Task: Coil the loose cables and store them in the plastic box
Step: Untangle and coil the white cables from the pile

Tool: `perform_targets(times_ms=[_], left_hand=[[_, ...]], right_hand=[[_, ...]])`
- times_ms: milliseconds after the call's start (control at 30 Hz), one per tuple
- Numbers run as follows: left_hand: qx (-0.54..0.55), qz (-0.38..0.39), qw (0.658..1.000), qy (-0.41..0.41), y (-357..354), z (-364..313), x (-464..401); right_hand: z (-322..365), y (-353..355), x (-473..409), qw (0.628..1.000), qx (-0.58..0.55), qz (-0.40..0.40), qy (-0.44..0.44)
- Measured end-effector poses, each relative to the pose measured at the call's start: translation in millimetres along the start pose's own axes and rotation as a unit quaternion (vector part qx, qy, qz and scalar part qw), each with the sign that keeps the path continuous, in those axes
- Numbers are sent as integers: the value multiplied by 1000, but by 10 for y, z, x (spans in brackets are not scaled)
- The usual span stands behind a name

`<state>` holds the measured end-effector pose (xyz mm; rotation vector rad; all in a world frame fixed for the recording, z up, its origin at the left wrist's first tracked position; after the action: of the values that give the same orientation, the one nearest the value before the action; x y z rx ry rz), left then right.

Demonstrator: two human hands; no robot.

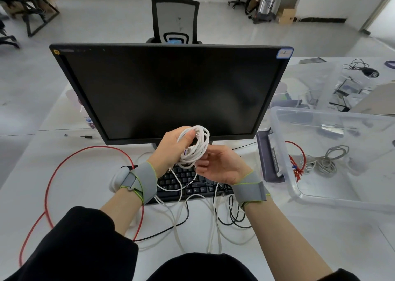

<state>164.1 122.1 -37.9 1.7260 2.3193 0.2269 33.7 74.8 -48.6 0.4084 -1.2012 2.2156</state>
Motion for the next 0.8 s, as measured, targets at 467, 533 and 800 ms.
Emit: perform_targets(times_ms=[467, 533, 800], left_hand=[[-129, -44, 982, 131, 201, 250, -46], [-87, -44, 985, 144, 215, 263, -44], [-67, 12, 983, 169, 147, 326, 1]], right_hand=[[56, -279, 62, 639, 689, -140, 312], [63, -311, 79, 612, 719, -124, 304], [101, -361, 52, 615, 758, -96, 195]])
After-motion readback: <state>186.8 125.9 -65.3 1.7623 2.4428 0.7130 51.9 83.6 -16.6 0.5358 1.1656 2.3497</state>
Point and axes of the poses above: each hand's wrist, its own x-axis away from the middle knuckle, its own y-axis out of the back of the hand, z = x × y, the point moved 1 cm from there along -x, towards the middle knuckle, and after that the axes turned 4 degrees about -y, right-handed, at the moved point
